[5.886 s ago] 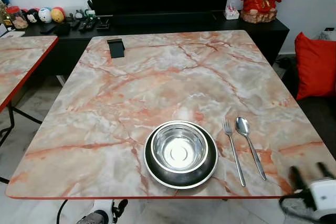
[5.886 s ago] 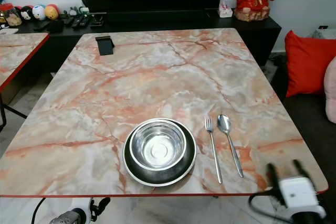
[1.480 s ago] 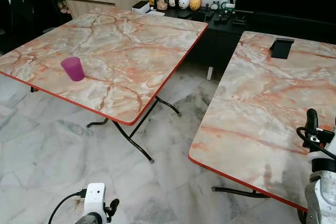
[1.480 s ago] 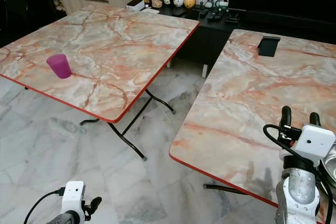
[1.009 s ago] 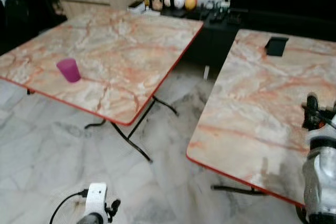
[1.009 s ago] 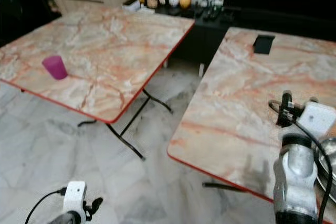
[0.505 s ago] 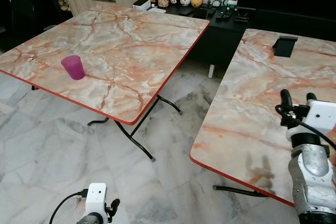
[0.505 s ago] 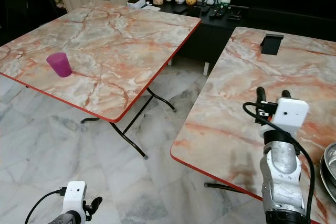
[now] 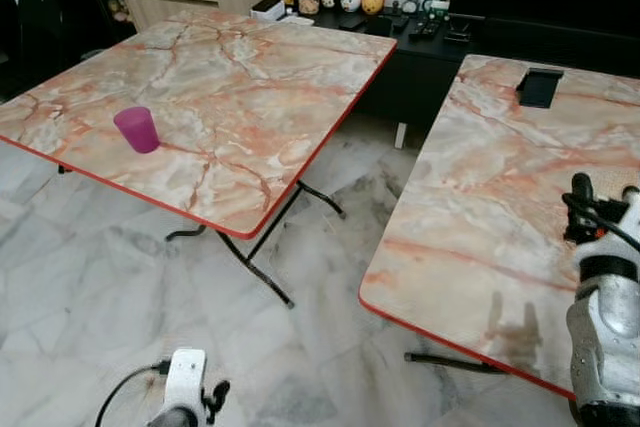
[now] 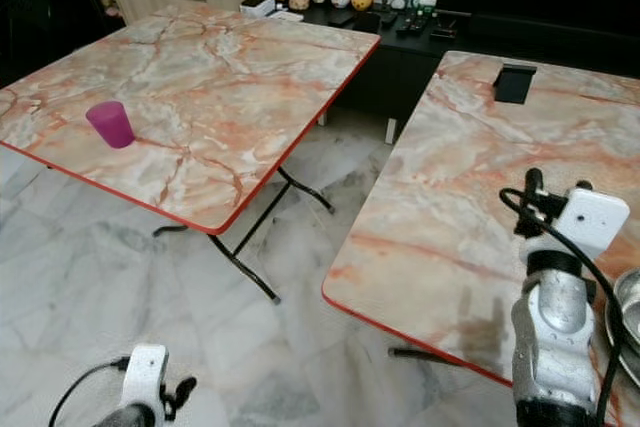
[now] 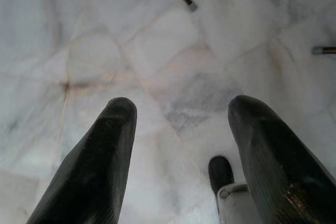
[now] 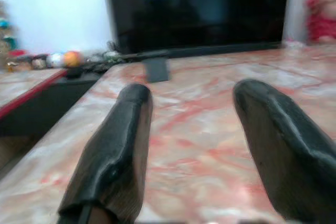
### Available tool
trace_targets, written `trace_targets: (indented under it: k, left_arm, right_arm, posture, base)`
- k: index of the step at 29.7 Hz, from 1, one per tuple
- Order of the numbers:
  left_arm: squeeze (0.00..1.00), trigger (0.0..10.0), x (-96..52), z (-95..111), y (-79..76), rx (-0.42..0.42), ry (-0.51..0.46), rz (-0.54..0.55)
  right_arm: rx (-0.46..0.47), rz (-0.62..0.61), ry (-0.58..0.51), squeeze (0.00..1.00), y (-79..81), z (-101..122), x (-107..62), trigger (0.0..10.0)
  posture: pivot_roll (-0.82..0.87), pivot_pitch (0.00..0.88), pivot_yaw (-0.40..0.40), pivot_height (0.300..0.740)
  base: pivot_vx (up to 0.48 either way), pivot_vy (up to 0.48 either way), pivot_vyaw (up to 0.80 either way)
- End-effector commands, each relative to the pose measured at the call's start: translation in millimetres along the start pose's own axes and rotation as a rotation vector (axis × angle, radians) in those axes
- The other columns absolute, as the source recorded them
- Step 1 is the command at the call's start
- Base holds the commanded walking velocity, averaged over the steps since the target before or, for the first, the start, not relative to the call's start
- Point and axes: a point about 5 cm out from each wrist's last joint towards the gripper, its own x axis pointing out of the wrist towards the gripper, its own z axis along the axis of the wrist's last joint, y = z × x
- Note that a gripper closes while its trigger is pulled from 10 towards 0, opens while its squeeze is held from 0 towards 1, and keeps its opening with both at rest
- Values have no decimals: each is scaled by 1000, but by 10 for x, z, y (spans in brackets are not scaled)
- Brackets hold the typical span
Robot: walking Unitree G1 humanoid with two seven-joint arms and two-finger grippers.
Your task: Setting the table
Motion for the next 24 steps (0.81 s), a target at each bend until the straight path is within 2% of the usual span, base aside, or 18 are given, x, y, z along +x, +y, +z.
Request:
trace_targets:
  k: [1, 12, 15, 24]
  left_arm:
    - [0, 10000, -4, -2, 1, 9, -6, -3]
    - [0, 10000, -3, 0, -11, 12, -9, -6]
    - [0, 10000, -4, -4, -9, 4, -8, -3]
    - [0, 10000, -4, 1, -1, -2, -11, -1]
  right_arm:
    - [2, 4, -23, 0, 18, 60, 14, 10000]
    - [1, -5, -9, 0, 14, 56, 21, 10000]
    - [12, 6, -19, 0, 38, 69, 26, 10000]
    - [22, -1, -19, 0, 78, 64, -4, 10000]
  posture:
    - [-65, 0, 51, 740]
    - [-65, 0, 49, 740]
    - [-64, 0, 49, 740]
    - [-63, 0, 49, 740]
  base:
    - [0, -428, 0]
    - [0, -323, 0]
    - [0, -442, -763]
    - [0, 0, -119]
